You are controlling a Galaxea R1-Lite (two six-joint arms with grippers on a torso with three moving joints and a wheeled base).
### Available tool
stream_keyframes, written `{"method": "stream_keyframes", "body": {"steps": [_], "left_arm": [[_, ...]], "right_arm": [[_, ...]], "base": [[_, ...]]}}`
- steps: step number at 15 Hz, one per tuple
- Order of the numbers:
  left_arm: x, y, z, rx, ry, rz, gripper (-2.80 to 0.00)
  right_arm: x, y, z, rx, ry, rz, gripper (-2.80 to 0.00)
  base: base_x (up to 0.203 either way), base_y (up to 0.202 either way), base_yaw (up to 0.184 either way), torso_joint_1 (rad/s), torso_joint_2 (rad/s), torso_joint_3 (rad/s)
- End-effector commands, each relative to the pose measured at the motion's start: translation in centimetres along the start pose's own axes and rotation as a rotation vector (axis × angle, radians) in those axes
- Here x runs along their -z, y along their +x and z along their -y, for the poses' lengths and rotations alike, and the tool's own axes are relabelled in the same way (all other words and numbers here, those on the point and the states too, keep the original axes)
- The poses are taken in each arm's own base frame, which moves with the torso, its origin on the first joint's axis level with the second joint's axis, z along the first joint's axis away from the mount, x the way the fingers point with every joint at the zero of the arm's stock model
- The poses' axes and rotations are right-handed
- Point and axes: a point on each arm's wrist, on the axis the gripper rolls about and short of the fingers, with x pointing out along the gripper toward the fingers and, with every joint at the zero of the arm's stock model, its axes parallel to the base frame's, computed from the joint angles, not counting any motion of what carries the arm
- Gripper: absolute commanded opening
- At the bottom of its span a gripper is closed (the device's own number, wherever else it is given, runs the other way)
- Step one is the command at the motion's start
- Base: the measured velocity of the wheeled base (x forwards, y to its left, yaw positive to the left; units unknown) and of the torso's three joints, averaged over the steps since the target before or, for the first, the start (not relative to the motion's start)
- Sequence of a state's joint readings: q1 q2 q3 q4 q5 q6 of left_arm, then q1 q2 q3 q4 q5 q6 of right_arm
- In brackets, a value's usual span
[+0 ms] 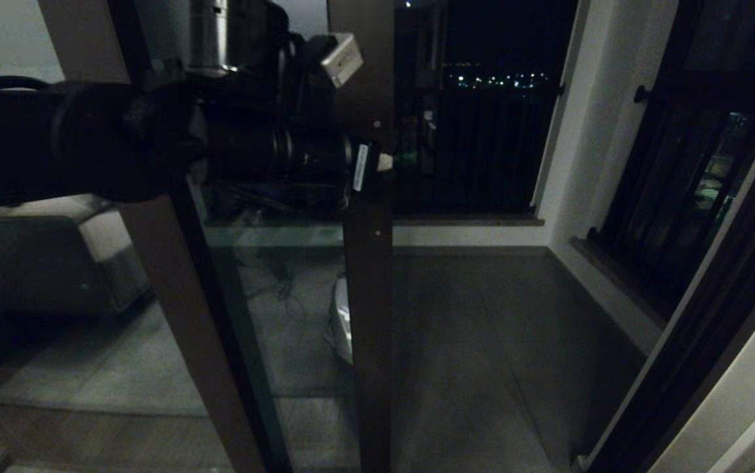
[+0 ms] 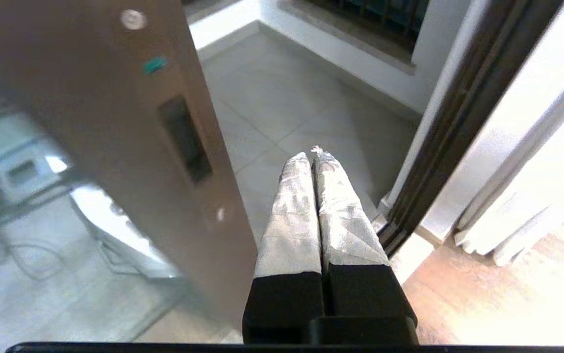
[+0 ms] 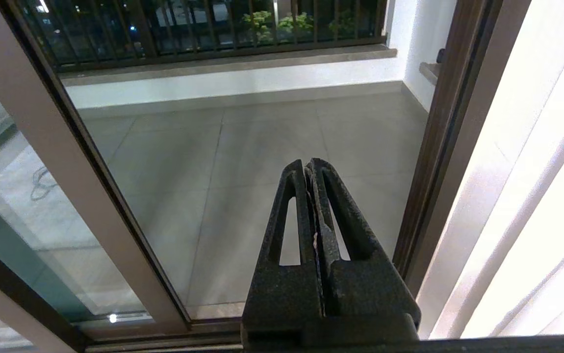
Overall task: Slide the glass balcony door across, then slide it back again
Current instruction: Close the slid door
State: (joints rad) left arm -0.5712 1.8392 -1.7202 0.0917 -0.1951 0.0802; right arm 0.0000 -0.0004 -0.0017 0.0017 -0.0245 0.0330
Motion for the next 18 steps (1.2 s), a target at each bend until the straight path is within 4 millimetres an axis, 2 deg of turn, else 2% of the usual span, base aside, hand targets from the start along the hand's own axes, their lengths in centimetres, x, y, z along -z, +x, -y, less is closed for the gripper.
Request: {"method": "stream_keyframes", "body": {"steps": [1, 4, 7, 9, 11, 14, 18], "left_arm": [[-2.0, -8.2, -0.1, -0.061, 0.010, 0.086, -2.80], [-0.8, -16.9, -0.1, -0.174, 0.006, 0.129, -2.80], [2.6, -25.1, 1.6, -0.315, 0.006, 0.172, -2.80], [5.4, -29.3, 3.4, -0.440, -0.003, 0.174, -2.80], [8.1, -31.8, 5.2, -0.561, -0.024, 0.155, -2.80], [11.1, -34.4, 8.0, -0.707, -0.017, 0.186, -2.80], [16.9, -35.6, 10.6, -0.764, 0.000, 0.208, -2.80]], "right_arm": [[0.0, 0.0, 0.0, 0.000, -0.001, 0.000, -2.80], [0.0, 0.0, 0.0, 0.000, 0.001, 0.000, -2.80], [0.0, 0.0, 0.0, 0.000, -0.001, 0.000, -2.80], [0.0, 0.0, 0.0, 0.000, -0.001, 0.000, -2.80], [0.0, 0.0, 0.0, 0.000, -0.001, 0.000, -2.80], [0.0, 0.0, 0.0, 0.000, -0.001, 0.000, -2.80], [0.0, 0.0, 0.0, 0.000, -0.001, 0.000, -2.80]], "base": [[0.000, 0.000, 0.000, 0.000, 0.00, 0.000], [0.000, 0.000, 0.000, 0.000, 0.00, 0.000], [0.000, 0.000, 0.000, 0.000, 0.00, 0.000], [0.000, 0.000, 0.000, 0.000, 0.00, 0.000], [0.000, 0.000, 0.000, 0.000, 0.00, 0.000], [0.000, 0.000, 0.000, 0.000, 0.00, 0.000], [0.000, 0.000, 0.000, 0.000, 0.00, 0.000]]}}
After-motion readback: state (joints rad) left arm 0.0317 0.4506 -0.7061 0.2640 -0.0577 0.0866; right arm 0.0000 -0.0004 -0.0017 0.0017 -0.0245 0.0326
